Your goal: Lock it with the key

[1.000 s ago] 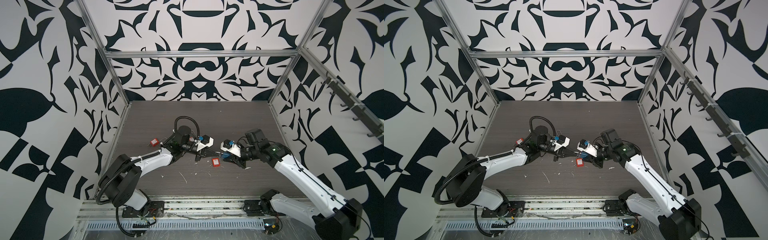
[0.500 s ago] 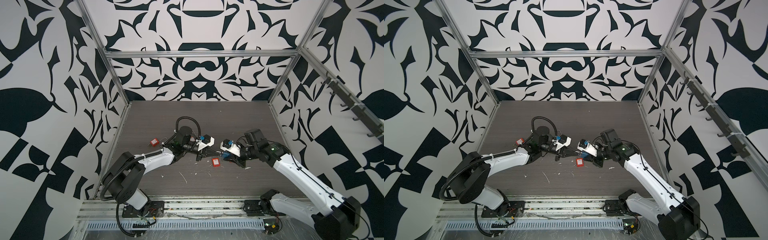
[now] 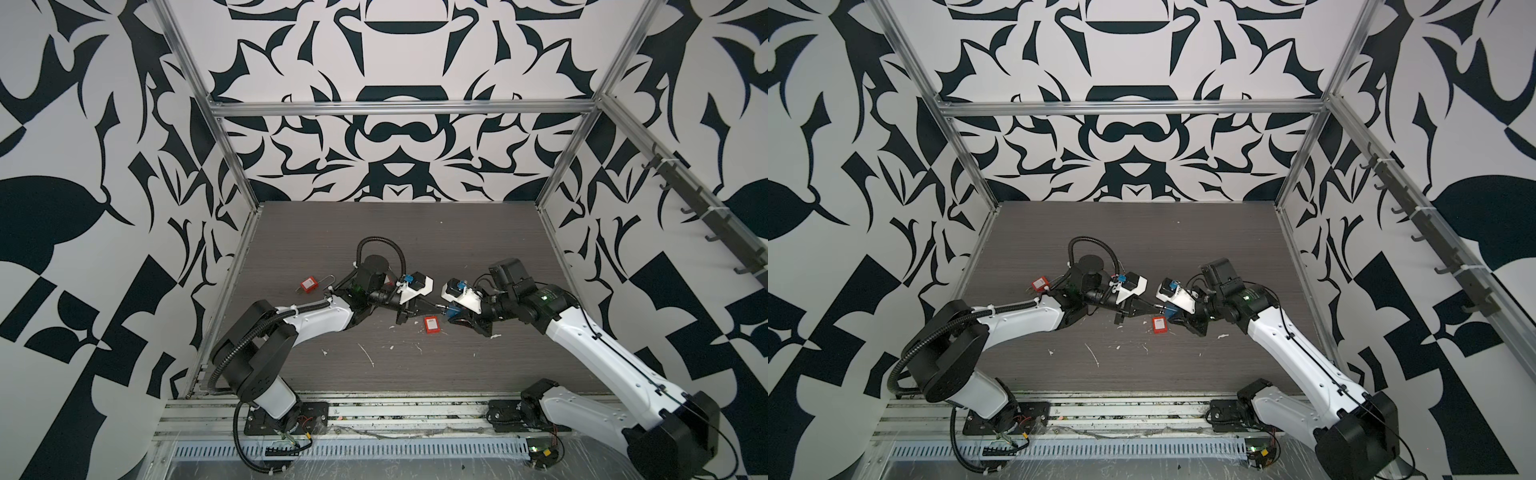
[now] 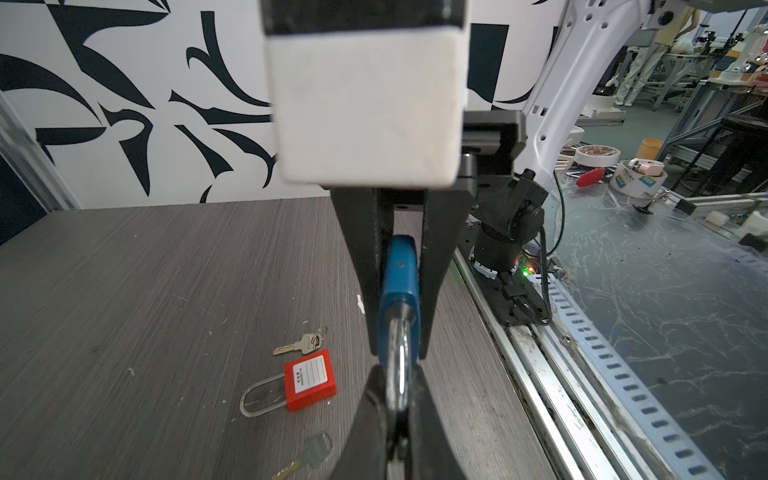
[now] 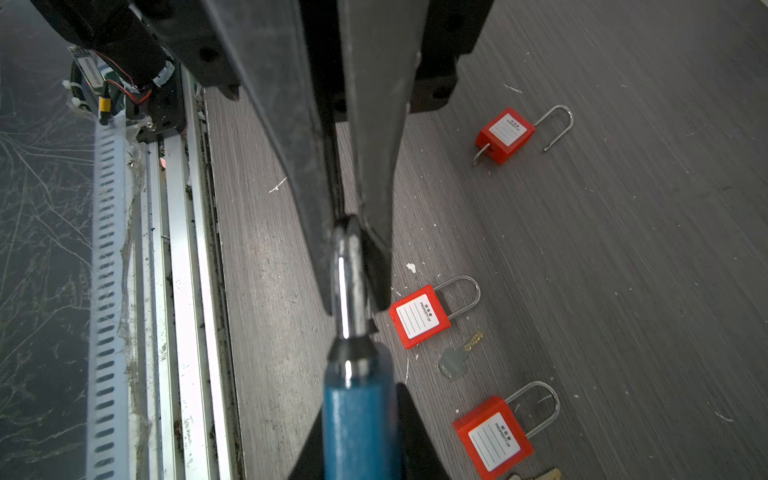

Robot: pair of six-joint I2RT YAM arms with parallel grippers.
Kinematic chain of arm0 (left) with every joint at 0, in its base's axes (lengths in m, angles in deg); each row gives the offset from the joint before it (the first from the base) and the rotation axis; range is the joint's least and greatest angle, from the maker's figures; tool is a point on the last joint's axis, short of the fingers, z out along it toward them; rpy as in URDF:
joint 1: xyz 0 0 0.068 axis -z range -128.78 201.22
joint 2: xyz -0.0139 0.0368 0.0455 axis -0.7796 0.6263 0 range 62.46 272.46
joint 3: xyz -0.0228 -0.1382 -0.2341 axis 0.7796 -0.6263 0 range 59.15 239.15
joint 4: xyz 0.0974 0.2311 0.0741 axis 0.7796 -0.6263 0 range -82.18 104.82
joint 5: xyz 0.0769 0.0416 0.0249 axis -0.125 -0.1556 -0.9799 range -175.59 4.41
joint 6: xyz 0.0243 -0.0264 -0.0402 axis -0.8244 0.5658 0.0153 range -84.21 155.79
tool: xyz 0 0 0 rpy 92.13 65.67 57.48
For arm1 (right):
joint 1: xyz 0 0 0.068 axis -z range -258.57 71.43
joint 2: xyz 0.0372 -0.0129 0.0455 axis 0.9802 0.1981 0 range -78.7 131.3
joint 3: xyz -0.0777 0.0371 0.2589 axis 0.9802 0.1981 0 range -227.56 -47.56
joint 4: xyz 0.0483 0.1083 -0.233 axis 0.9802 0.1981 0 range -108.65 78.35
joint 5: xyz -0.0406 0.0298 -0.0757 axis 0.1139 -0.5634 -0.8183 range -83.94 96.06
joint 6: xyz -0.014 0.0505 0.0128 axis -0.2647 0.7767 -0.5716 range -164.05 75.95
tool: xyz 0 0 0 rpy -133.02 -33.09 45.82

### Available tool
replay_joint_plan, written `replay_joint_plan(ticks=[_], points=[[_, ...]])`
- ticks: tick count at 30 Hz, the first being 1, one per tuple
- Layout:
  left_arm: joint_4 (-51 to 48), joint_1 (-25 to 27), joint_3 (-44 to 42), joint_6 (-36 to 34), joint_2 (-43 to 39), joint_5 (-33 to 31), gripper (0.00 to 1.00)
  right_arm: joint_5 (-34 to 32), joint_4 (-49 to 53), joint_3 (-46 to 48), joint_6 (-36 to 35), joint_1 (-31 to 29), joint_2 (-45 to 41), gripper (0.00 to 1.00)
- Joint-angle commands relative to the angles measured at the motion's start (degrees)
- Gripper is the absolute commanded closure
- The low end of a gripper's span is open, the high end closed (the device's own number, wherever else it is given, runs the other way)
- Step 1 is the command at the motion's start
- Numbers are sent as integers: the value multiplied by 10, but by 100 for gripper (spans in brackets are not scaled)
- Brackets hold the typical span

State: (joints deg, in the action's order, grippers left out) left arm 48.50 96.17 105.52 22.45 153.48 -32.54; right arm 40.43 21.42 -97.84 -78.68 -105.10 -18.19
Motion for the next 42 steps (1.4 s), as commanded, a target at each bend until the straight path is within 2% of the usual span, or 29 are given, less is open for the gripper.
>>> replay_joint_plan(ticks=[1, 19, 24, 28, 31, 36, 37, 39, 42], points=[[-5, 61, 18, -24, 10, 5, 100, 116, -213, -36, 30, -17, 3, 100], [70, 81, 11, 26, 42, 8, 100, 65, -387, -16, 90, -25, 39, 100], [93, 82, 10, 50, 51, 15, 100, 35, -424, -1, 75, -29, 33, 100], [76, 82, 15, 45, 56, 21, 100, 42, -419, -5, 62, -30, 35, 100], [51, 77, 16, 26, 45, 14, 100, 53, -379, -17, 43, -30, 38, 100], [27, 34, 12, 31, 12, 24, 100, 36, -299, -17, 12, -28, 15, 100], [22, 23, 12, 34, 4, 28, 100, 24, -277, -17, 4, -29, 9, 95], [-3, -1, 16, 33, -13, 34, 100, -2, -228, -16, -8, -29, -9, 78], [-87, -22, 37, -5, -35, 44, 100, -35, -171, -9, -18, -29, -38, 66]])
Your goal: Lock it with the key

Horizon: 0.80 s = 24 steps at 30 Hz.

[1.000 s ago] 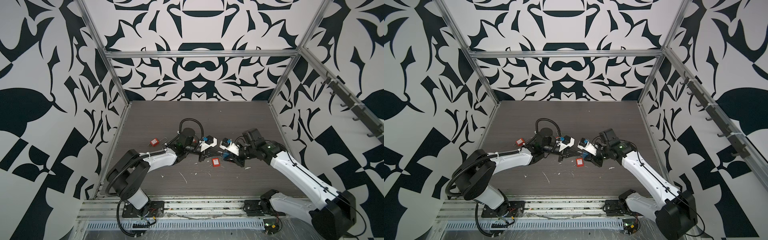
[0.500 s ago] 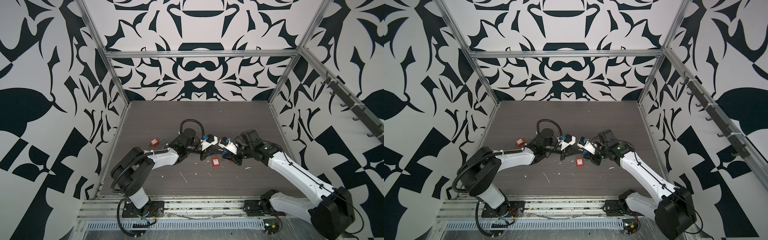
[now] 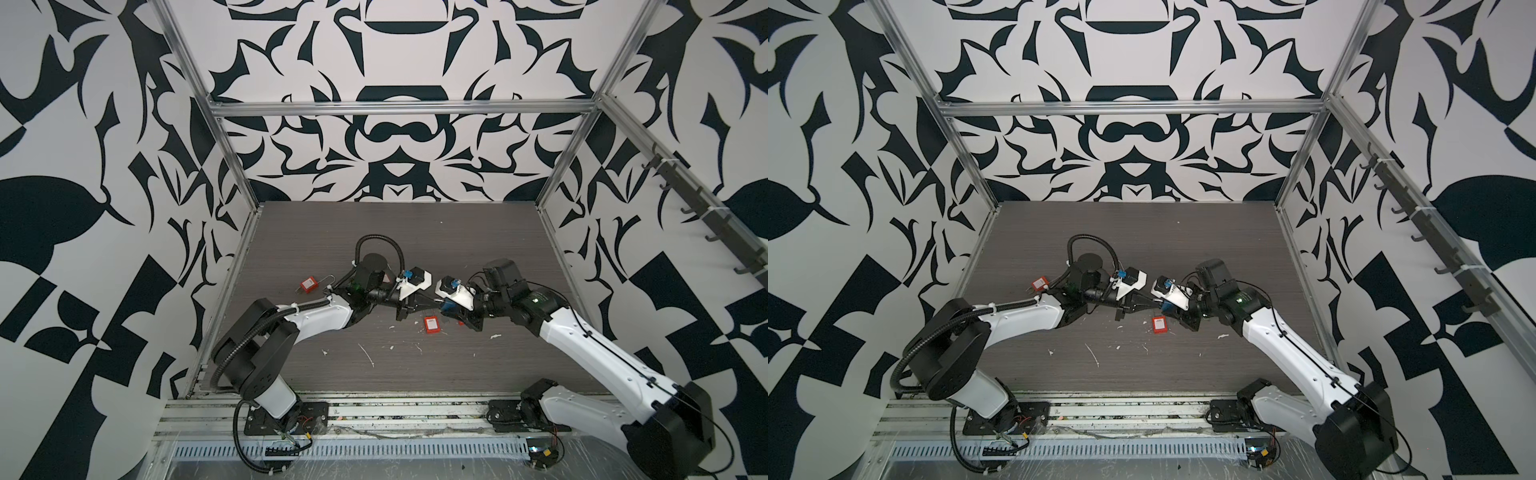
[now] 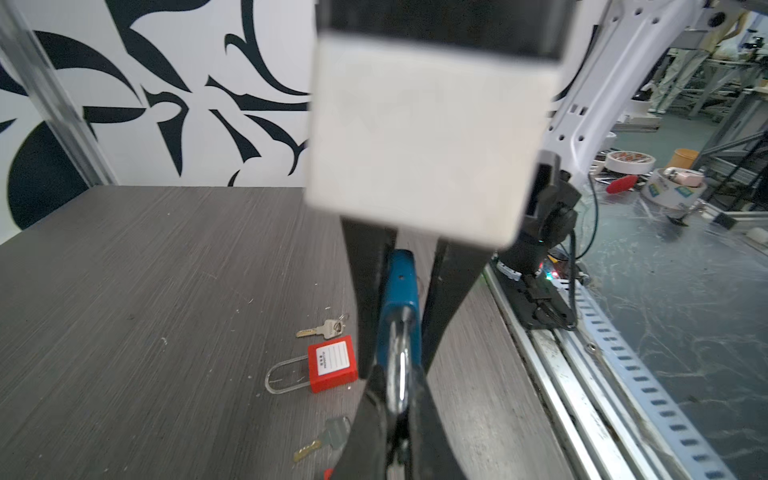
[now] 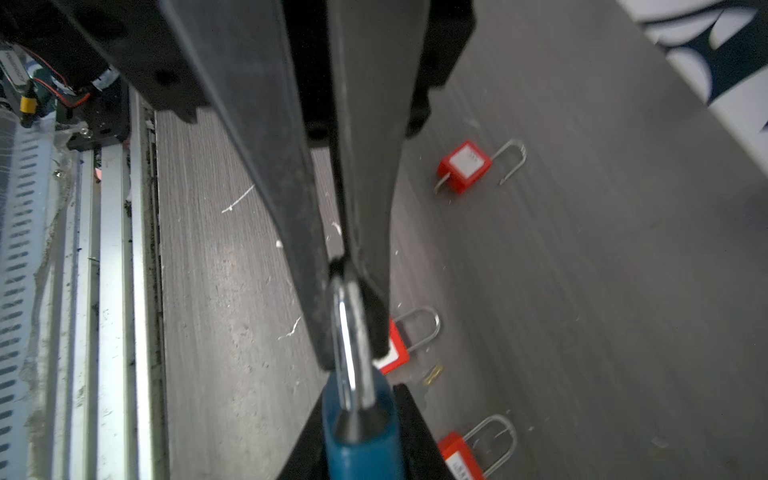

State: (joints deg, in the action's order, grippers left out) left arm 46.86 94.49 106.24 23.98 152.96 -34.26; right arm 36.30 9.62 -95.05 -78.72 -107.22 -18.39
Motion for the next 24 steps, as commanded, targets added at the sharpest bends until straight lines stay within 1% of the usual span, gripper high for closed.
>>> replay_joint_plan(ticks=[1, 4, 10, 14, 21, 24], points=[[-94, -11, 36, -29, -35, 63, 100, -3, -43, -33, -17, -8, -47, 64], [-140, -28, 52, -50, -48, 70, 100, -27, -24, -17, -11, -8, -88, 57], [-264, -42, 90, -119, -66, 58, 100, -44, 39, -19, -4, -8, -142, 56], [-317, -43, 107, -151, -71, 51, 100, -48, 71, -22, 7, -8, -158, 59], [-317, -43, 99, -164, -79, 53, 100, -53, 70, -22, 0, -8, -128, 67], [-337, -43, 101, -181, -81, 46, 100, -52, 63, -26, -6, -7, -114, 70]])
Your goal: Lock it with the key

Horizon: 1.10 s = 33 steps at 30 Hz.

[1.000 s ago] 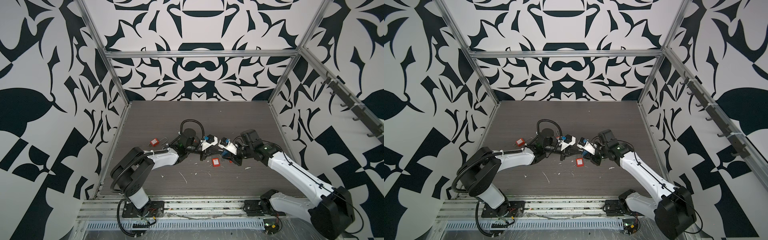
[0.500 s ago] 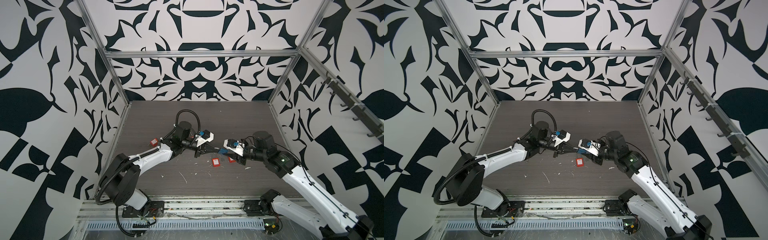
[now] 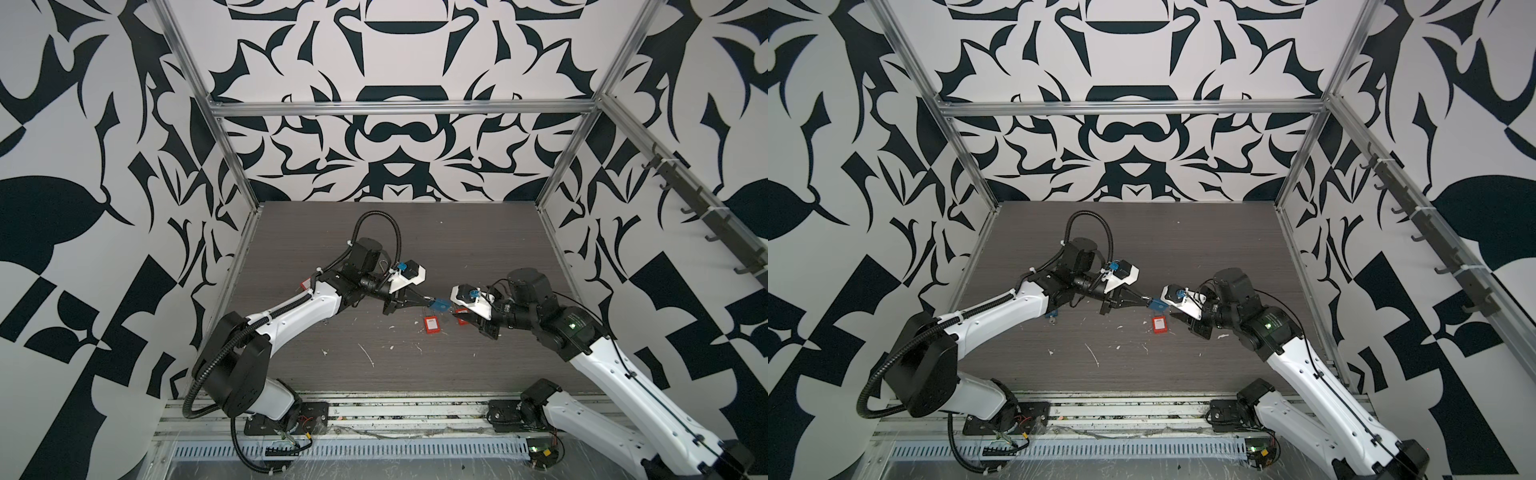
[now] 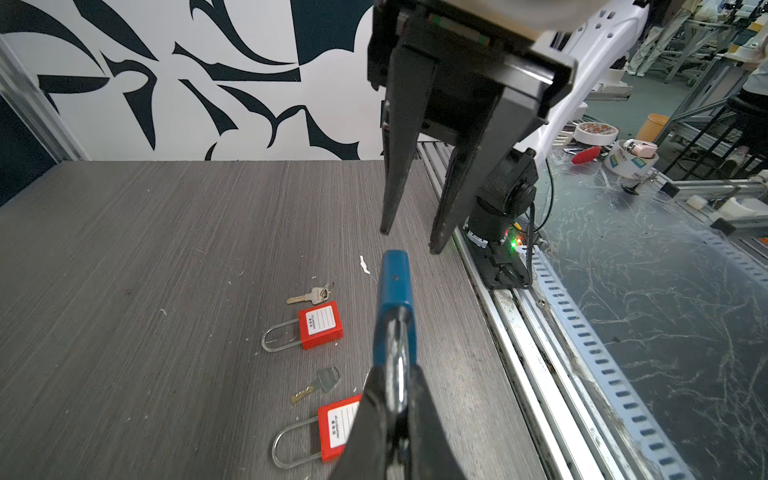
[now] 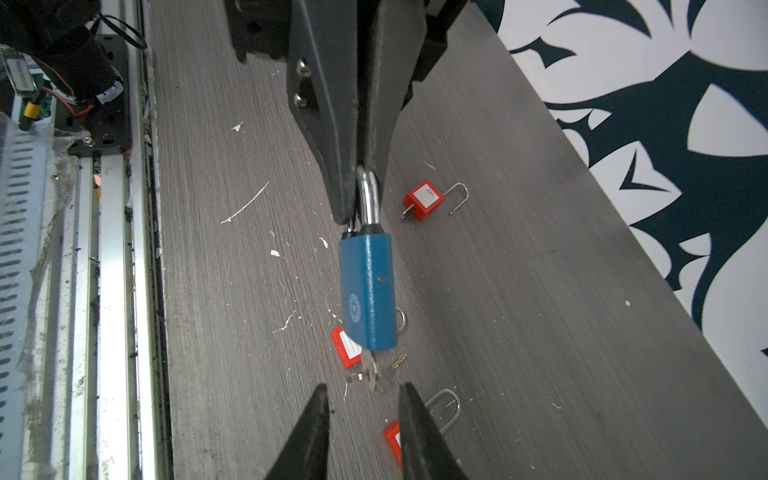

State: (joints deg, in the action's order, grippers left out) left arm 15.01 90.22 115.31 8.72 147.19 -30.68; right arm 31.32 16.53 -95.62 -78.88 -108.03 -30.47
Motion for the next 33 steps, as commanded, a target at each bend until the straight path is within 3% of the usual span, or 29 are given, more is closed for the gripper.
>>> replay_joint_plan(ticks=[1, 23, 33], points=[[-25, -1, 13, -32, -24, 9, 100, 2, -7, -21, -7, 0, 14, 71], [-64, -1, 18, -75, -33, 11, 100, 74, 24, -55, -34, 1, 77, 91], [-61, -1, 19, -75, -37, 14, 100, 70, 46, -60, -45, 1, 93, 87]])
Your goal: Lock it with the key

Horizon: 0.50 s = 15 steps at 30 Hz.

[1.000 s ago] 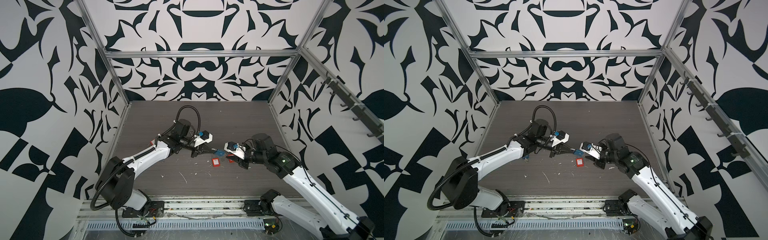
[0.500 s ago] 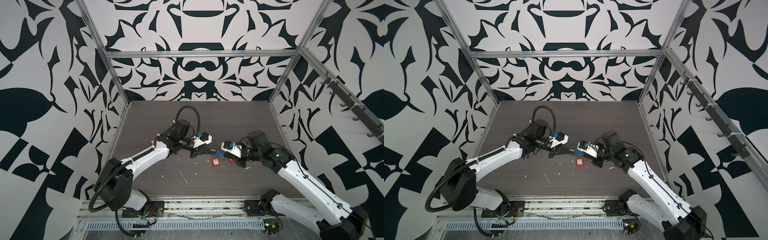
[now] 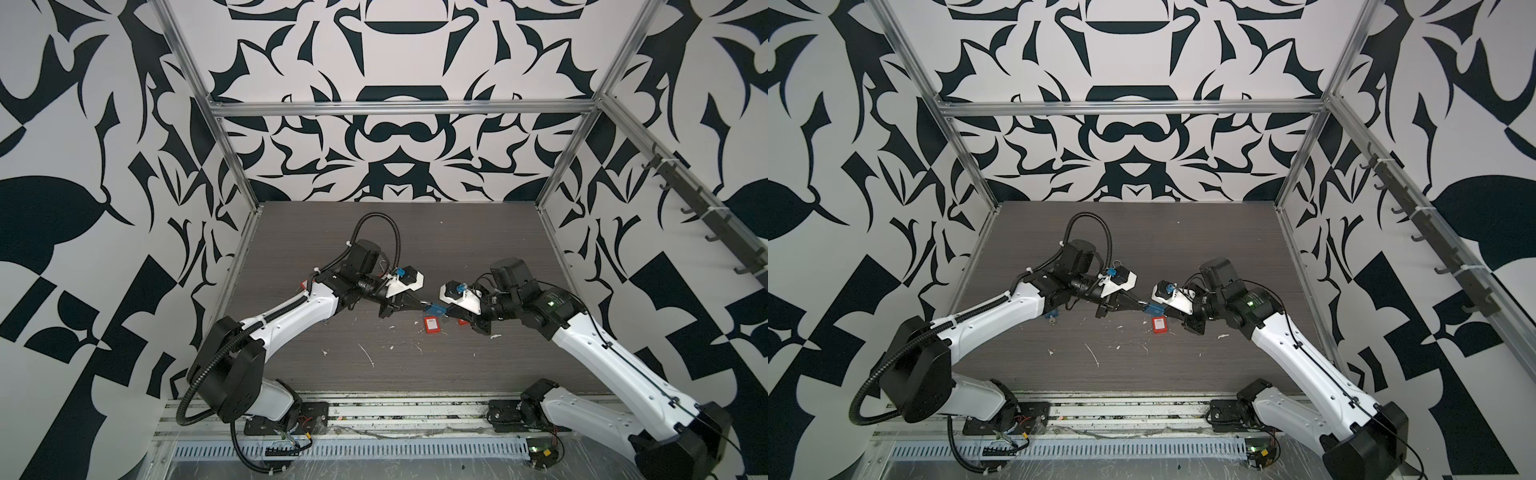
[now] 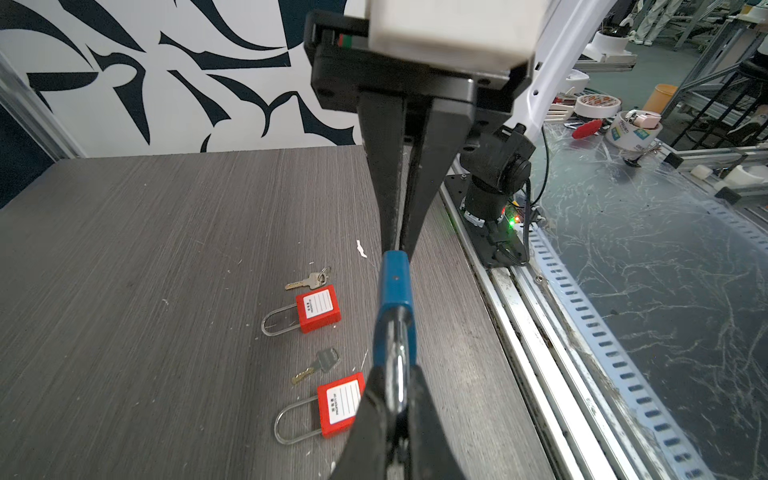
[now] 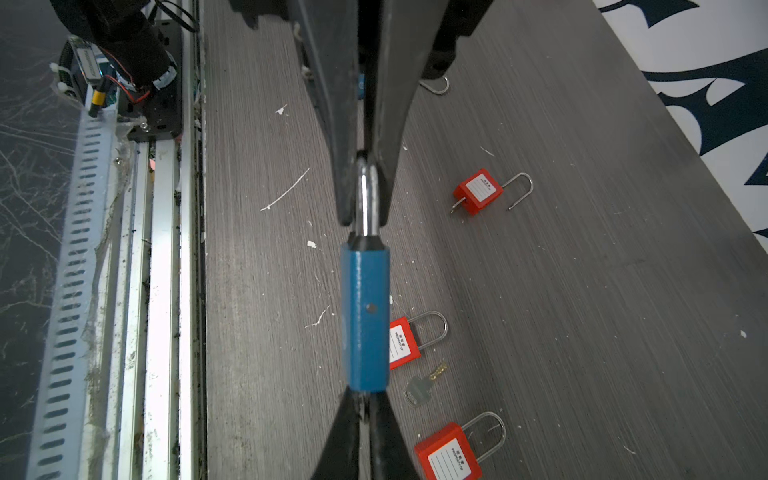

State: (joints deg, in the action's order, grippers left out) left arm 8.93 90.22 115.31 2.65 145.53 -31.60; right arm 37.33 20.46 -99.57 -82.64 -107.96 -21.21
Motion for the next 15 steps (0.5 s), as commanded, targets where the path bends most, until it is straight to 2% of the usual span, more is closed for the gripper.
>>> replay_joint_plan(ticks=[1, 5, 11, 15], points=[[2, -1, 19, -13, -21, 23, 100, 11, 8, -20, -8, -1, 1, 86], [5, -1, 18, -11, -21, 25, 100, 11, 8, -18, -8, 0, 2, 85], [6, -1, 17, -11, -20, 26, 100, 14, 9, -17, -8, -1, 3, 94], [4, -1, 16, -12, -21, 24, 100, 11, 13, -18, -11, -1, 4, 96]])
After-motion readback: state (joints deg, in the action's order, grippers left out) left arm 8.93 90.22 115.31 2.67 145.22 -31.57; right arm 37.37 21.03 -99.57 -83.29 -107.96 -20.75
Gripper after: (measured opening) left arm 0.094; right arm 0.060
